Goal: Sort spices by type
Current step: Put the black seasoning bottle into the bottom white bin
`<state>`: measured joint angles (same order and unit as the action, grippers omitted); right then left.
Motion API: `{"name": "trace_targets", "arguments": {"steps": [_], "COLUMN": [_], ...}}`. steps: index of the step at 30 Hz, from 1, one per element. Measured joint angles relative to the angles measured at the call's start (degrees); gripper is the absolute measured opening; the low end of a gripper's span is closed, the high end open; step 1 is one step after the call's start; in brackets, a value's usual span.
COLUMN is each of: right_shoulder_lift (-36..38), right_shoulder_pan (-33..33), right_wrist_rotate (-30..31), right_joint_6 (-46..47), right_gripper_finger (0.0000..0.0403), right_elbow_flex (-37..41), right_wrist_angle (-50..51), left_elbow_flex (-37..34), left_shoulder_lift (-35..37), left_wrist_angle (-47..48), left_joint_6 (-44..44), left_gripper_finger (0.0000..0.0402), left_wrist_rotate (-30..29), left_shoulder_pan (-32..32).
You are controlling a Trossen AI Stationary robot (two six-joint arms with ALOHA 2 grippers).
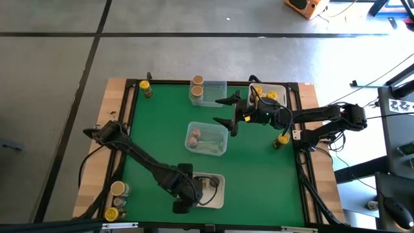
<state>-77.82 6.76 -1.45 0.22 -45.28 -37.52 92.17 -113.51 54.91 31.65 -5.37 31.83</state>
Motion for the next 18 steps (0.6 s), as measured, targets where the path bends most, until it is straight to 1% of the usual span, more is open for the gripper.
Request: {"name": "trace_targets", "arguments": {"steps": [3, 10, 14, 18], "right_shoulder_lift": [0.00, 0.00, 0.00, 0.00], "right_shoulder_pan": [0.00, 0.00, 0.00, 0.00], "right_wrist_rotate": [0.00, 0.00, 0.00, 0.16], "right_joint_6": [0.55, 1.12, 1.17, 1.14], "right_gripper_finger": [0.0364, 0.0364, 0.0364, 0.0364], "right_elbow_flex": [0.00, 0.00, 0.00, 0.00], "right_wrist_angle": [0.12, 1.44, 1.38, 1.27], "left_elbow_flex": [-1.40, -7.30, -7.49, -7.49], "left_shoulder_lift": [0.15, 0.09, 0.09, 0.09], "left_wrist_angle": [0.50, -3.00, -3.19, -3.32], "left_joint_6": [1.04, 2.59, 2.97, 1.71], "left_gripper_finger": [0.0305, 0.0305, 0.0305, 0.0305], "left_wrist_rotate": [-1.64, -1.28, -1.69, -3.85], "left_shoulder_pan": [-0.65, -0.79, -0.90, -0.94]}}
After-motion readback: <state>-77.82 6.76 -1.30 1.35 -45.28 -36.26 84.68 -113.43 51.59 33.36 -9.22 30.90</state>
